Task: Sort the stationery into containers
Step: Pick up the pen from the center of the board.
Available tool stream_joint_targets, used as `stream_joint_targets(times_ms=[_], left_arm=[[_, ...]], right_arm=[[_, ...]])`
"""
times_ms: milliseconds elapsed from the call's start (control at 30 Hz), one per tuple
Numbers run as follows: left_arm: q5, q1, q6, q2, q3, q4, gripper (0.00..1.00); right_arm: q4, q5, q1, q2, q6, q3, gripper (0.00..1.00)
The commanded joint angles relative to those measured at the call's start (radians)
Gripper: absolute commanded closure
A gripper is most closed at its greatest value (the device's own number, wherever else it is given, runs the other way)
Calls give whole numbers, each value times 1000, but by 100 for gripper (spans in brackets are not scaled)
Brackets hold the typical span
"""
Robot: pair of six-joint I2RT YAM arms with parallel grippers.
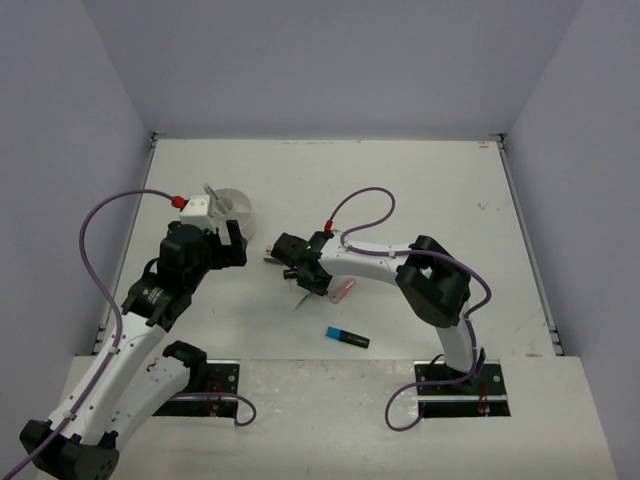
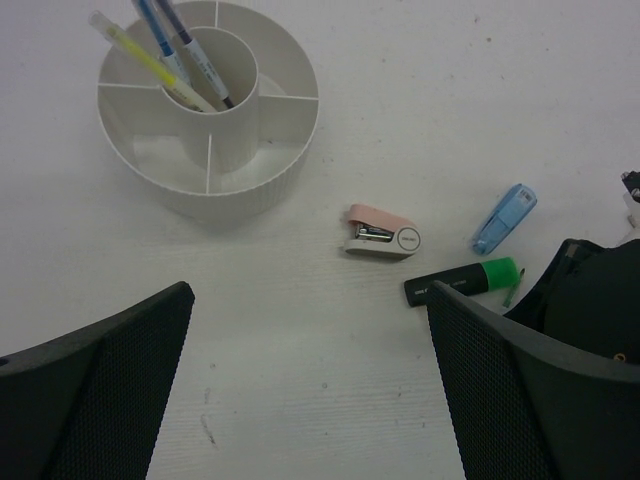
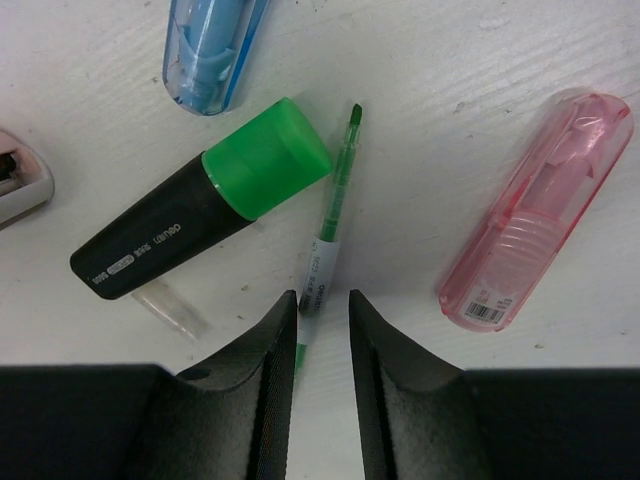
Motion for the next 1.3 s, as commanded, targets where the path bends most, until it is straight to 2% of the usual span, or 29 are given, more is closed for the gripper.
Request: stream_joint_targets(times_ms=[0, 200, 267, 333, 500, 700, 733, 800, 867, 900, 967, 1033, 1133, 1233, 1267], left_arm=[[-4, -6, 30, -15, -1, 29, 0], [-49, -5, 15, -35, -1, 18, 0], [-61, -5, 2, -40, -3, 15, 0], [-66, -5, -11, -44, -3, 11, 0], [-48, -11, -91, -67, 3, -9, 0], [43, -11, -156, 27, 36, -42, 0], [70, -11, -176, 51, 36, -39, 0], [112, -71, -220, 162, 29, -9, 0], [78, -176, -182, 308, 43, 15, 0], [39, -215, -155, 359, 85, -6, 0], [-22, -319, -65, 529, 202, -106, 2], [-99, -407, 5, 647, 278, -210, 1], [-188, -437, 37, 707, 349, -275, 0], [-160, -439, 125, 702, 386, -277, 0], [-127, -443, 206, 690, 372, -262, 0]], right_arm=[[-37, -7, 10, 49, 77, 39, 74], [-31, -22, 10, 54, 112, 4, 82], [-27, -20, 10, 41, 124, -18, 89], [-27, -14, 10, 20, 131, -25, 92], [-33, 37, 9, -158, 135, -80, 100], [-36, 186, 9, -444, 42, -126, 100], [-13, 212, 9, -479, 3, -130, 100], [70, 276, 7, -572, -177, -149, 100], [207, 290, 2, -648, -432, -182, 100], [263, 284, 1, -681, -580, -189, 100], [289, 317, -2, -721, -753, -218, 100], [292, 346, -11, -810, -844, -270, 100], [315, 348, -33, -917, -910, -358, 100], [342, 317, -42, -1062, -958, -444, 100], [346, 294, -46, -1110, -971, -465, 100]])
